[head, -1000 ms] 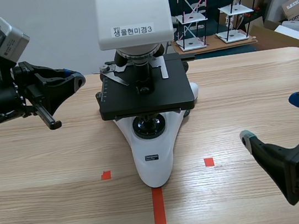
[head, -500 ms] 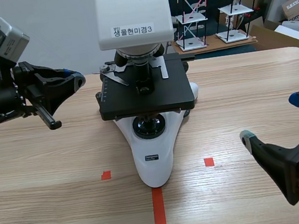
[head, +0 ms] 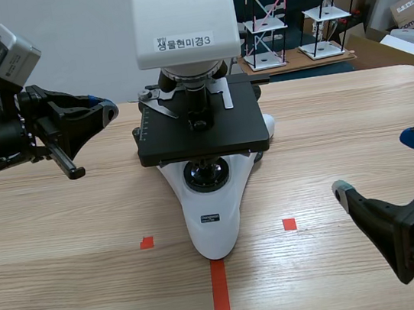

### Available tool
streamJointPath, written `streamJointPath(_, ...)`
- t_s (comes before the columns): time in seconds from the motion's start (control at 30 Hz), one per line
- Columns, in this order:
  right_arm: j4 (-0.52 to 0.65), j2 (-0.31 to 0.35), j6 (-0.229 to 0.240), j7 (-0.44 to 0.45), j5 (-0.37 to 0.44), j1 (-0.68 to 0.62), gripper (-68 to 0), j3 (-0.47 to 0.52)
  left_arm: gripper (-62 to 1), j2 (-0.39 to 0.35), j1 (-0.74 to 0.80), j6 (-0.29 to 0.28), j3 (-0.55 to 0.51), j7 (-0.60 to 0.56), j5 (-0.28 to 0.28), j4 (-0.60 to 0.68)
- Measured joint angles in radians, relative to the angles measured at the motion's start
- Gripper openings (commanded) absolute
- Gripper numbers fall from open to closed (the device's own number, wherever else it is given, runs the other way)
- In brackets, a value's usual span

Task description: Point at the stage clip

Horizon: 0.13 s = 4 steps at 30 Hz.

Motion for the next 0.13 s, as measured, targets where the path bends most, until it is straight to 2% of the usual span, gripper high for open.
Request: streamJointPath(0.13,0.0,0.0,0.0,0.0,0.0,0.0,-2.7,0.0,-56.9,0.0,0.0,0.0,0.0,0.0,0.0,0.0)
